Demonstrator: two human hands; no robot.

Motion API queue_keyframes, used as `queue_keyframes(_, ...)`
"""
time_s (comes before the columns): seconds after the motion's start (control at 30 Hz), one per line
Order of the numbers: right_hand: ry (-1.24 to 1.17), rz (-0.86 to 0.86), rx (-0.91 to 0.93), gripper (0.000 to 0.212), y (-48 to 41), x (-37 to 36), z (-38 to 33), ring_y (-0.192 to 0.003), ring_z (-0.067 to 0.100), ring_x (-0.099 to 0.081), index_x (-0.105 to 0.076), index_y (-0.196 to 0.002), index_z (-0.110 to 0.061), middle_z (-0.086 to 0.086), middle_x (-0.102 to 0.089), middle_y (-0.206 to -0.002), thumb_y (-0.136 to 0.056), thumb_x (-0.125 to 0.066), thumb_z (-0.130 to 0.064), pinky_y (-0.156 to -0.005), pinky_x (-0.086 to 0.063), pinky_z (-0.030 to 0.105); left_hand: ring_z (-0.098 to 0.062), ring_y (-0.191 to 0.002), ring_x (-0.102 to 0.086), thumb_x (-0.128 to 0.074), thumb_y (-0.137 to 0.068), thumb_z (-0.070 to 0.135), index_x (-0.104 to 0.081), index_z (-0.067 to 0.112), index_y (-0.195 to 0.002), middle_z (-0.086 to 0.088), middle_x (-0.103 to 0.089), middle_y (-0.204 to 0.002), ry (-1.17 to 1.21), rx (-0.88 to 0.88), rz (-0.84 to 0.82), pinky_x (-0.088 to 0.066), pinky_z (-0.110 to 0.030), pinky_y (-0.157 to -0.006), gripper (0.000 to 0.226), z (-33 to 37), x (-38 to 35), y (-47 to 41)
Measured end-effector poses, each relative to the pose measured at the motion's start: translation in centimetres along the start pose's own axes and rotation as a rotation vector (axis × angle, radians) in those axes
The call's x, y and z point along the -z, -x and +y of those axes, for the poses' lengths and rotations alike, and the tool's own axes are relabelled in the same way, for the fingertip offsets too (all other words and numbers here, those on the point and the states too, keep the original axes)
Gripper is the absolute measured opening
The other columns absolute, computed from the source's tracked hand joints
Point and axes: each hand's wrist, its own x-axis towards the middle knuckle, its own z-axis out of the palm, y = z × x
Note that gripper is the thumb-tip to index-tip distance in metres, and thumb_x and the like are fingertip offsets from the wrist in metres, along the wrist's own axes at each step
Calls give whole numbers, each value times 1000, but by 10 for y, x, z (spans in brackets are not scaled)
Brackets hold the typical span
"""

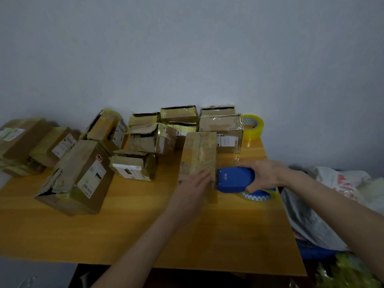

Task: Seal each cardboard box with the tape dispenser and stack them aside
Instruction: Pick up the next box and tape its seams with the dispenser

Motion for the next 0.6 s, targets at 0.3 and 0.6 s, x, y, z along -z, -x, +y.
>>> queue_keyframes(0.3, -279, -38, -15, 77, 21, -16, 19, -104, 14, -57, -37, -136, -45, -12, -57, -115, -70, -77, -40, -92, -51, 41, -9, -138, 24, -34, -95, 8, 26, 28, -141, 5, 28, -151, -193, 85, -231, 14, -32, -115, 78, 2, -20, -2)
queue_keyframes(0.6, -117, -33, -136, 92, 48, -16, 48, -97, 9, -56, -23, -148, -44, -15, -54, -111, -71, -73, -46, -84, -51, 30, -7, -137, 23, -38, -94, 7, 30, 29, -139, 5, 29, -150, -203, 52, -208, 15, -29, -112, 85, -4, -21, -3)
